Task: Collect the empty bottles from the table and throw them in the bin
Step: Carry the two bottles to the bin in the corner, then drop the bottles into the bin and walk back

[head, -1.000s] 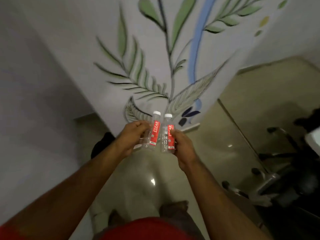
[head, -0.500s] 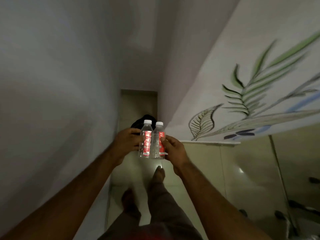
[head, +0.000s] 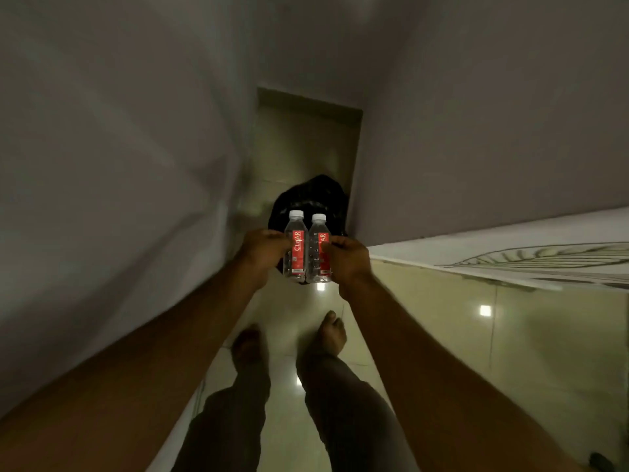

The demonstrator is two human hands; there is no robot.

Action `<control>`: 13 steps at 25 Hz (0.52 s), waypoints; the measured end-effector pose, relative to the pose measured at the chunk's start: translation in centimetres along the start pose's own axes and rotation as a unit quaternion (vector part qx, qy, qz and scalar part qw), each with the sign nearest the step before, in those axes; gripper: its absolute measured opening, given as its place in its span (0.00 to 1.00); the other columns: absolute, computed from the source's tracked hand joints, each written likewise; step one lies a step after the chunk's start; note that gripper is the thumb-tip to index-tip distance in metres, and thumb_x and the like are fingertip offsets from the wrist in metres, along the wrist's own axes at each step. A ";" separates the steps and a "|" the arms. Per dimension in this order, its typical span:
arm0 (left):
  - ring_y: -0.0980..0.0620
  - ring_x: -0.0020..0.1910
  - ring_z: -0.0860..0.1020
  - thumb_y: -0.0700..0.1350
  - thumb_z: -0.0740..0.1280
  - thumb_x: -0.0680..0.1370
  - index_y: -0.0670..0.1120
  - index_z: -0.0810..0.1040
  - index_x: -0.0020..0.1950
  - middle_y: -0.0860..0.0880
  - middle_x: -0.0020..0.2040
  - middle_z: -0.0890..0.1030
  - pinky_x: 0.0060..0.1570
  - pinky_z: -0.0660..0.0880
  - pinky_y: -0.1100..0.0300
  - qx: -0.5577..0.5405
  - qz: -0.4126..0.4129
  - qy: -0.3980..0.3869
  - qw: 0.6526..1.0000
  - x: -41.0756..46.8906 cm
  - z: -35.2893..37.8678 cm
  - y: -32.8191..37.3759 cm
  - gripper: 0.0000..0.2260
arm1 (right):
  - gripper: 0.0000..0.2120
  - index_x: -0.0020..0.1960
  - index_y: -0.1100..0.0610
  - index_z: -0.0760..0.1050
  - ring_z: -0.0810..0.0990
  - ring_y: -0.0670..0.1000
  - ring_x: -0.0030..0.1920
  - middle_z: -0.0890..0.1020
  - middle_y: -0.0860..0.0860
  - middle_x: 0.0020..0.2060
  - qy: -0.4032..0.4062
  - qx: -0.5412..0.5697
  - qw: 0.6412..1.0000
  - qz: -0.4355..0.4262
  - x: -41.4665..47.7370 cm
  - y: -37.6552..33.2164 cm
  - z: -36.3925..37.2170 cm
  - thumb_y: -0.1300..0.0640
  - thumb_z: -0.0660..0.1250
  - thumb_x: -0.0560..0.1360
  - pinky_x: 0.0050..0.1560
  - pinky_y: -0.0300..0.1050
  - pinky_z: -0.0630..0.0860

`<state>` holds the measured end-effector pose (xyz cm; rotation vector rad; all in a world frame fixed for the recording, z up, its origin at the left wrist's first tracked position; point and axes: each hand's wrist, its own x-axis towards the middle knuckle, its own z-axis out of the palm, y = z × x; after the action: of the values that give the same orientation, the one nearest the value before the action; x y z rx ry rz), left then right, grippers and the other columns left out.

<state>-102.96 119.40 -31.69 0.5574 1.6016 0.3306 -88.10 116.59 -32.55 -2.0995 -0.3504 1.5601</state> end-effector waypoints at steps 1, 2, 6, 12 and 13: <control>0.46 0.38 0.80 0.40 0.71 0.75 0.45 0.79 0.39 0.46 0.37 0.81 0.38 0.75 0.59 0.008 -0.008 -0.005 1.000 3.3 0.5 -1.3 0.05 | 0.08 0.49 0.56 0.83 0.86 0.61 0.50 0.86 0.59 0.51 0.006 0.001 1.000 0.006 2.9 1.4 0.8 0.56 0.74 0.71 0.54 0.61 0.82; 0.44 0.41 0.80 0.40 0.72 0.74 0.45 0.79 0.38 0.46 0.38 0.81 0.43 0.77 0.55 0.017 -0.014 -0.008 1.000 5.9 0.9 -2.4 0.05 | 0.08 0.47 0.54 0.82 0.85 0.60 0.50 0.86 0.59 0.51 0.007 0.000 1.000 0.009 5.5 2.6 1.5 0.55 0.73 0.69 0.55 0.61 0.82; 0.46 0.39 0.80 0.39 0.69 0.77 0.45 0.78 0.37 0.46 0.38 0.81 0.40 0.77 0.58 0.061 -0.022 0.002 0.998 14.6 3.6 -5.4 0.08 | 0.12 0.58 0.56 0.79 0.84 0.61 0.53 0.84 0.59 0.54 -0.010 -0.092 0.996 -0.003 14.3 6.7 3.6 0.58 0.67 0.75 0.57 0.60 0.80; 0.39 0.65 0.74 0.50 0.61 0.81 0.42 0.75 0.68 0.39 0.68 0.75 0.67 0.71 0.48 0.141 -0.006 0.028 0.990 19.8 6.1 -7.9 0.19 | 0.20 0.71 0.54 0.73 0.78 0.60 0.62 0.80 0.57 0.63 0.018 -0.118 0.992 -0.031 17.8 8.7 4.6 0.52 0.64 0.79 0.66 0.57 0.74; 0.38 0.68 0.72 0.49 0.60 0.81 0.41 0.72 0.71 0.39 0.70 0.73 0.69 0.68 0.47 0.138 -0.001 0.028 0.990 19.1 6.0 -8.1 0.20 | 0.20 0.71 0.55 0.73 0.78 0.60 0.62 0.79 0.56 0.63 0.025 -0.107 0.994 -0.026 17.0 8.6 4.5 0.53 0.63 0.80 0.66 0.56 0.74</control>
<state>-98.97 122.20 -52.77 0.7631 1.7155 0.1228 -87.85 118.63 -52.00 -2.2658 -0.5735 1.4943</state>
